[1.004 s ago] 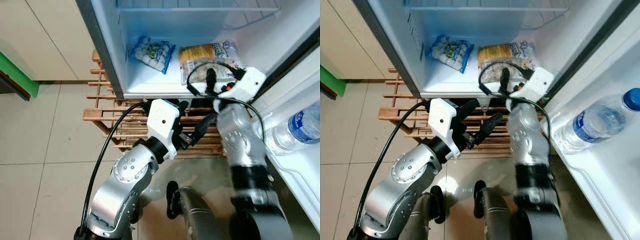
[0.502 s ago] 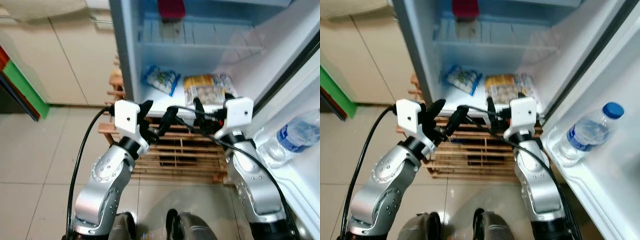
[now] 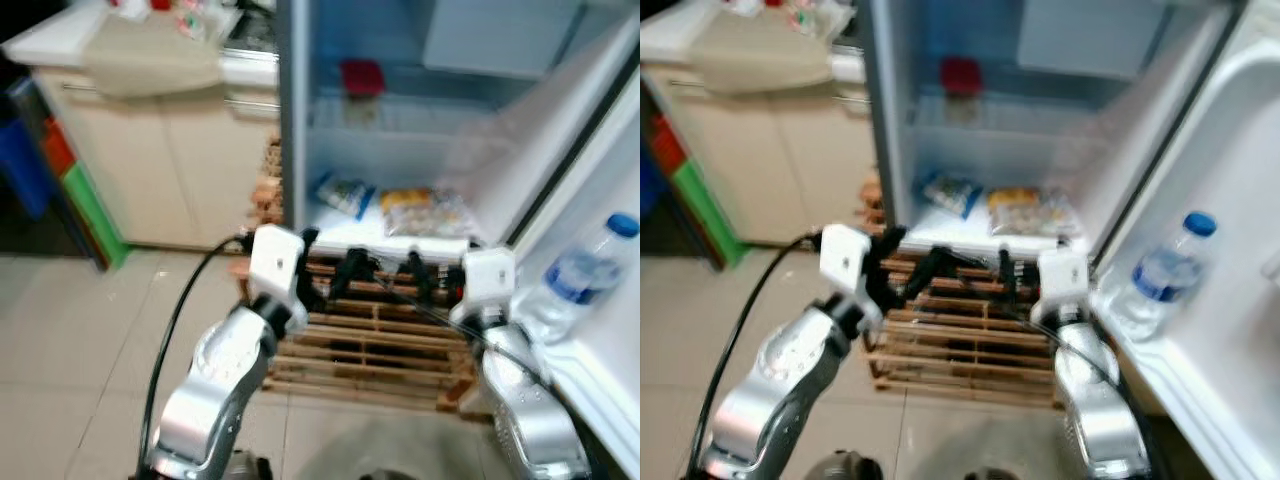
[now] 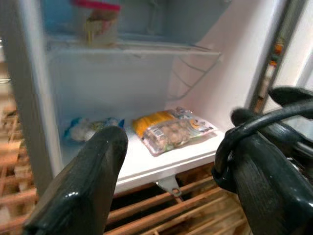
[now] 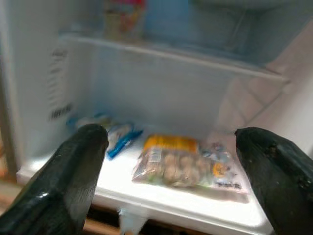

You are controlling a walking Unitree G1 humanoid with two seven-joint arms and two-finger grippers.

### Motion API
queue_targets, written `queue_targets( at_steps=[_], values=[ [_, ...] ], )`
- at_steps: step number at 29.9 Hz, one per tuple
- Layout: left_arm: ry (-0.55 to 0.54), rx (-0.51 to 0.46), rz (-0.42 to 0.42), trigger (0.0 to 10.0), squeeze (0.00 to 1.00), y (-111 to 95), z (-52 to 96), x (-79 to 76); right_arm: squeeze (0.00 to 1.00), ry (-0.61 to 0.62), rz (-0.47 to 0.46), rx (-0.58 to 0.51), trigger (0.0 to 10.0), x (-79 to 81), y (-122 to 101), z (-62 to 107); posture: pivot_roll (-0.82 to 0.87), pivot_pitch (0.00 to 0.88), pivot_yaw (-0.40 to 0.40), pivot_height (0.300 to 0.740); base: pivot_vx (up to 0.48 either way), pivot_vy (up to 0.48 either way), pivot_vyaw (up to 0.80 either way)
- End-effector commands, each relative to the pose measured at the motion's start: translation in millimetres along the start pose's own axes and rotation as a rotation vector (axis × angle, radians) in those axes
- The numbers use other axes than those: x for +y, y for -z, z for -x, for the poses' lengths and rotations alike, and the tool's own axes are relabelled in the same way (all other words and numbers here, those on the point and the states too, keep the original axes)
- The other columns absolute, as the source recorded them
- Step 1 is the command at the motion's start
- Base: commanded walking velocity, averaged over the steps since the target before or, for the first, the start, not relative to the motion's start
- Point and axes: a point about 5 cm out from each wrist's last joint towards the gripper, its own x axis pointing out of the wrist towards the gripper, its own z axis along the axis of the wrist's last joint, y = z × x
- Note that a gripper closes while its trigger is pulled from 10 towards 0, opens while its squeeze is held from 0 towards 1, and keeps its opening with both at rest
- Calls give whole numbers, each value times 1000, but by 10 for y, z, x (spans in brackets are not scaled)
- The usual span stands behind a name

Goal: Restocking fridge

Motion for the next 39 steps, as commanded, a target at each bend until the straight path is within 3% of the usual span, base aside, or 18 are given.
queue_targets(
  at_steps=[1, 2, 5, 7, 11, 12, 15, 21, 27, 28, 30, 33, 34, 35, 36, 39],
  values=[
    [18, 7, 5, 10000, 0, -48, -71, 24, 0, 21, 3, -25, 10000, -3, -20, -108, -95, 0, -6, 736, 0, 0, 0],
    [63, -1, 11, 10000, 0, -111, -154, -25, 0, -3, 17, -48, 10000, 84, -65, -223, -101, 0, -1, 736, 0, 0, 0],
    [127, 17, 14, 10000, 0, -165, -193, -57, 0, 1, 8, -72, 10000, 139, -140, -359, -95, 2, 9, 736, 0, 0, 0],
    [183, 50, 61, 10000, 0, -191, -171, -62, 0, 6, -6, -100, 10000, 182, -225, -467, -95, 8, 16, 736, 0, 0, 0],
    [235, 82, 138, 10000, 0, -193, -96, -66, 0, 6, -13, -107, 10000, 208, -237, -512, -87, 17, 19, 736, 0, 0, 0],
    [293, 103, 178, 10000, 0, -195, -36, -92, 0, 5, -19, -97, 10000, 218, -191, -526, -79, 23, 18, 736, 0, 0, 0],
    [321, 139, 198, 10000, 0, -206, 48, -50, 0, 5, -12, -71, 10000, 215, -103, -529, -74, 31, 17, 736, 0, 0, 0],
    [192, 102, 147, 10000, 0, -391, 356, 198, 0, 20, 10, -41, 10000, 108, 20, -470, -40, 45, -1, 736, 0, 0, 0],
    [182, 12, 165, 10000, 0, -568, 628, 170, 0, 57, 35, 8, 10000, -100, 183, -308, -14, 61, -33, 736, 0, 0, 0],
    [170, -22, 170, 10000, 0, -608, 710, 174, 0, 86, 35, 20, 10000, -194, 213, -235, -8, 62, -45, 736, 0, 0, 0],
    [137, -33, 170, 10000, 0, -617, 752, 201, 0, 114, 18, 24, 10000, -270, 220, -183, -8, 63, -51, 736, 0, 0, 0],
    [-35, -41, 145, 10000, 0, -530, 763, 325, 0, 149, -24, 14, 10000, -374, 187, -41, -13, 61, -54, 736, 0, 0, 0],
    [-35, -41, 145, 10000, 0, -530, 763, 325, 0, 149, -24, 14, 10000, -374, 187, -41, -13, 61, -54, 736, 0, 0, 0],
    [-168, -19, 148, 10000, 0, -348, 713, 372, 0, 165, -56, 6, 10000, -425, 168, 101, -35, 52, -48, 736, 0, 0, 0],
    [-208, -5, 148, 10000, 0, -281, 699, 385, 0, 167, -66, 6, 10000, -433, 169, 140, -40, 48, -45, 736, 0, 0, 0],
    [-410, 77, 21, 10000, 0, -37, 621, 562, 0, 174, -79, 5, 10000, -435, 213, 178, -49, 0, -7, 736, 0, 0, 0]
  ],
)
